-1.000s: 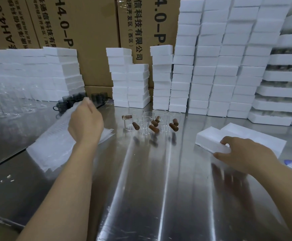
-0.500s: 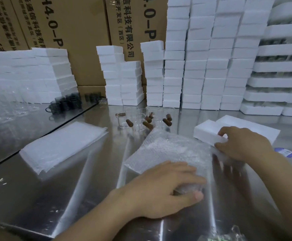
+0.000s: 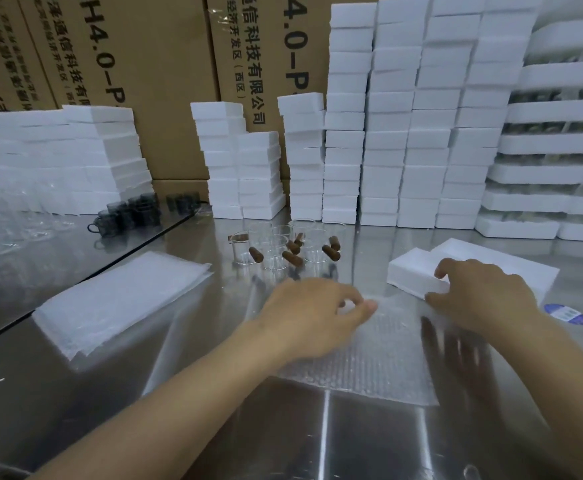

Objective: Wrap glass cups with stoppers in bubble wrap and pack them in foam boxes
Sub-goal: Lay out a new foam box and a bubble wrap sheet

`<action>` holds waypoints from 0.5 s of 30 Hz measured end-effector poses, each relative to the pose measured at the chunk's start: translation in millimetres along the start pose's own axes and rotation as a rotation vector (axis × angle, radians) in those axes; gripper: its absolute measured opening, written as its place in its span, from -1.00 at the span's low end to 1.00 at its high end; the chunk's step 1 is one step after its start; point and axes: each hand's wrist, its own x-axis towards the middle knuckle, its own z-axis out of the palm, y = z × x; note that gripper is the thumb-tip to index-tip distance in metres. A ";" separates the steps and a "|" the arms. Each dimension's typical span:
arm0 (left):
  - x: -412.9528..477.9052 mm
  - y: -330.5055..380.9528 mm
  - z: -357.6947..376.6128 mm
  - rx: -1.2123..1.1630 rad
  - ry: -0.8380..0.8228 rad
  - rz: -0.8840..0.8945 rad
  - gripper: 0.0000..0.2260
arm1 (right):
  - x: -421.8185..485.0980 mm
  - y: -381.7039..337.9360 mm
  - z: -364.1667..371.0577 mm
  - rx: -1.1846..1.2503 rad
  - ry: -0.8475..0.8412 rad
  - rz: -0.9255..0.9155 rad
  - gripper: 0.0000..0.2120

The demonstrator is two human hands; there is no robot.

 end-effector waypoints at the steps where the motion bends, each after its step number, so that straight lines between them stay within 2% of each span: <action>1: 9.5 -2.8 -6.3 -0.030 0.023 -0.006 -0.50 | -1.4 -3.2 0.0 -0.021 0.045 -0.008 -0.57; 4: 38.8 -16.2 -15.8 -0.101 0.177 -0.039 -0.69 | -10.1 -19.5 -3.0 0.047 0.158 -0.076 -0.54; 8: 55.7 -56.8 -5.7 -0.049 0.606 -0.189 -0.81 | -22.4 -42.7 -4.3 0.157 0.158 -0.198 -0.58; 10: 52.3 -88.4 -2.8 -0.036 0.764 -0.332 -0.83 | -24.7 -48.3 -1.0 0.143 0.127 -0.232 -0.57; 12: 48.4 -126.4 -1.7 -0.133 0.768 -0.529 -0.80 | -24.7 -49.4 1.2 0.131 0.109 -0.242 -0.56; 15: 41.1 -164.7 4.3 -0.283 0.587 -0.700 -0.60 | -24.2 -49.9 4.1 0.111 0.106 -0.242 -0.55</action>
